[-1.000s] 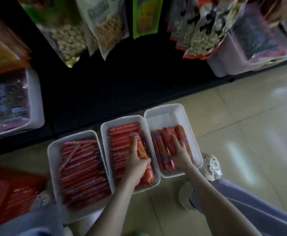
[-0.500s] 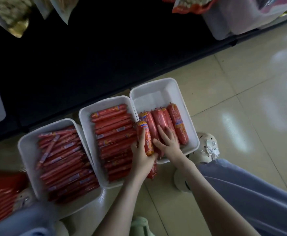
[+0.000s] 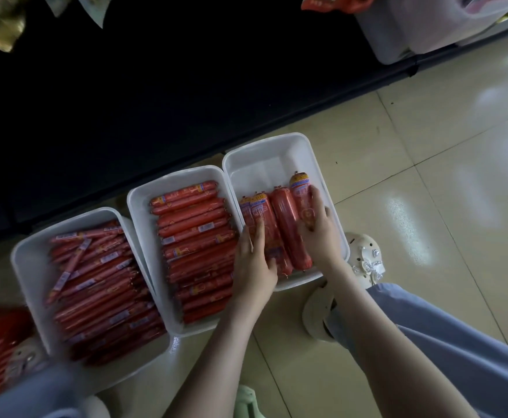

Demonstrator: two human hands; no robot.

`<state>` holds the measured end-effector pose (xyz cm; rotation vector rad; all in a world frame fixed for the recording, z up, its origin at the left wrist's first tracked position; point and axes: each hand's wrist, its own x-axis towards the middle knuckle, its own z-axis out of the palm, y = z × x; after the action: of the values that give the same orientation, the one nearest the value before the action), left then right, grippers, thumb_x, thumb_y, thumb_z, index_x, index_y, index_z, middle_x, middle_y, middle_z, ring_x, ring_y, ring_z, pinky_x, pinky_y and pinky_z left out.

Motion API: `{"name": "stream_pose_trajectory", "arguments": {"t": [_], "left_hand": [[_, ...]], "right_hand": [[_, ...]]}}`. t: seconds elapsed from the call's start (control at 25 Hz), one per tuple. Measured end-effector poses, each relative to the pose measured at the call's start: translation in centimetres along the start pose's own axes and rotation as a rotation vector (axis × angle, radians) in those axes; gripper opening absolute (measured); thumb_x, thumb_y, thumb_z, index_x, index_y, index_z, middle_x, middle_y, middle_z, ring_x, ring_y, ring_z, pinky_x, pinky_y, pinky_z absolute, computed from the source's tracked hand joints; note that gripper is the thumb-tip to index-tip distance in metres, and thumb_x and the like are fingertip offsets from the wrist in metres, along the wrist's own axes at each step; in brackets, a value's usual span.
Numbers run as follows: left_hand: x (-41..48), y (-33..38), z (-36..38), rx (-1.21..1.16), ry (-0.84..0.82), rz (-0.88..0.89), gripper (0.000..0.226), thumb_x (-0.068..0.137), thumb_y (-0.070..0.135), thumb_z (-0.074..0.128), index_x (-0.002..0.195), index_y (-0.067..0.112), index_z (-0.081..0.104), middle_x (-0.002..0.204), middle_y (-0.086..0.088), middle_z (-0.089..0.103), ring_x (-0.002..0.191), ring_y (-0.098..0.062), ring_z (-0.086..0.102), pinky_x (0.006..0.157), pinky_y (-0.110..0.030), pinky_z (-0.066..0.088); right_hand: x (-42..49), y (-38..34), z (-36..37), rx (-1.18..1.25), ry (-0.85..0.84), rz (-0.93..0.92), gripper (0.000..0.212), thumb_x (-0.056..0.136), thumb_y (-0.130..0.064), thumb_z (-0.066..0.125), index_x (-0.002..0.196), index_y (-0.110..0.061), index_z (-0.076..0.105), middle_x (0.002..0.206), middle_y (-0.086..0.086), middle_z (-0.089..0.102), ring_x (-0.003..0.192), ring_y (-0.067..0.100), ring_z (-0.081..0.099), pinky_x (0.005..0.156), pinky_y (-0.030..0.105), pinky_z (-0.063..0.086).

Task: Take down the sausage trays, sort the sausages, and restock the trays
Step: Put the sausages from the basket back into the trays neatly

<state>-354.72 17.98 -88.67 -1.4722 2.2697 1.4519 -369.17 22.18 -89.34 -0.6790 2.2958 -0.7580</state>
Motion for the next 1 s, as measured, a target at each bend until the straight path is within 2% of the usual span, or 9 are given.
{"name": "stream_pose_trajectory", "arguments": {"t": [0.12,0.2,0.32,0.4,0.52,0.72,0.84,0.92,1.0], "left_hand": [[1.7,-0.4,-0.2,0.247,-0.070,-0.112,0.092,0.093,0.031,0.056,0.149,0.025,-0.017,0.156,-0.011,-0.022,0.146,-0.027,-0.012,0.118,-0.038,0.003],[2.9,-1.2,0.1,0.274,-0.141,-0.096,0.099,0.092,0.025,0.059,0.147,0.018,-0.024,0.149,-0.009,-0.037,0.143,-0.025,-0.022,0.119,-0.035,-0.003],[3.3,-2.1,0.7,0.273,-0.179,-0.063,0.097,0.093,0.012,0.057,0.144,0.004,-0.024,0.136,-0.007,-0.048,0.137,-0.021,-0.032,0.112,-0.026,-0.015],[3.2,-2.3,1.1,0.267,-0.160,-0.050,0.096,0.092,0.008,0.057,0.144,0.002,-0.023,0.135,-0.008,-0.049,0.139,-0.024,-0.031,0.108,-0.022,-0.016],[3.6,-2.6,1.4,0.286,-0.142,-0.040,0.096,0.091,-0.001,0.054,0.144,0.006,-0.025,0.134,-0.009,-0.050,0.140,-0.027,-0.028,0.118,-0.028,-0.003],[3.8,-2.7,1.6,0.315,-0.159,-0.053,0.098,0.090,-0.009,0.048,0.146,0.024,-0.024,0.140,-0.005,-0.050,0.141,-0.024,-0.028,0.117,-0.029,0.005],[3.5,-2.4,1.1,0.453,-0.135,-0.046,0.094,0.094,0.013,0.055,0.148,0.021,-0.021,0.143,-0.012,-0.044,0.142,-0.031,-0.024,0.119,-0.038,-0.001],[2.8,-1.6,-0.1,0.521,-0.146,-0.041,0.090,0.096,0.029,0.052,0.148,0.021,-0.020,0.150,-0.017,-0.033,0.143,-0.032,-0.021,0.116,-0.043,-0.007],[1.8,-0.3,-2.1,0.517,-0.123,-0.023,0.082,0.098,0.029,0.046,0.149,0.021,-0.017,0.154,-0.016,-0.025,0.144,-0.031,-0.018,0.117,-0.043,-0.006]], "right_hand": [[2.3,3.4,0.7,-0.276,-0.143,-0.009,0.064,0.097,-0.021,0.044,0.151,-0.034,0.013,0.145,0.009,0.033,0.123,0.031,0.042,0.102,0.041,0.038],[2.7,4.8,1.0,-0.281,-0.253,0.004,0.067,0.097,-0.025,0.045,0.151,-0.036,0.006,0.153,0.006,0.021,0.133,0.033,0.028,0.111,0.044,0.025],[2.6,5.6,1.1,-0.278,-0.233,-0.006,0.077,0.095,-0.023,0.052,0.151,-0.033,0.001,0.154,0.007,0.020,0.132,0.034,0.027,0.111,0.045,0.023],[2.0,5.4,1.0,-0.231,-0.184,-0.010,0.082,0.089,-0.015,0.059,0.152,-0.028,0.008,0.151,0.009,0.024,0.132,0.034,0.028,0.111,0.045,0.024],[0.9,4.2,1.2,-0.138,-0.187,-0.054,0.086,0.083,-0.014,0.069,0.151,-0.023,0.017,0.149,0.011,0.024,0.135,0.032,0.023,0.114,0.043,0.019],[0.0,3.6,3.2,-0.483,-0.355,-0.043,0.107,0.081,-0.052,0.065,0.150,-0.025,-0.012,0.156,0.019,-0.014,0.143,0.039,-0.004,0.114,0.048,0.004],[-0.4,3.2,3.2,-0.599,-0.372,-0.059,0.102,0.084,-0.059,0.055,0.149,-0.026,-0.016,0.153,0.019,-0.025,0.144,0.035,-0.016,0.116,0.047,-0.003],[-1.1,2.1,2.9,-0.561,-0.333,-0.069,0.097,0.087,-0.052,0.055,0.149,-0.026,-0.014,0.156,0.014,-0.022,0.144,0.030,-0.017,0.117,0.045,-0.005],[-2.3,-0.3,2.4,-0.453,-0.288,-0.109,0.088,0.090,-0.045,0.053,0.151,-0.027,-0.009,0.159,0.007,-0.014,0.146,0.025,-0.013,0.119,0.042,-0.003]]}}
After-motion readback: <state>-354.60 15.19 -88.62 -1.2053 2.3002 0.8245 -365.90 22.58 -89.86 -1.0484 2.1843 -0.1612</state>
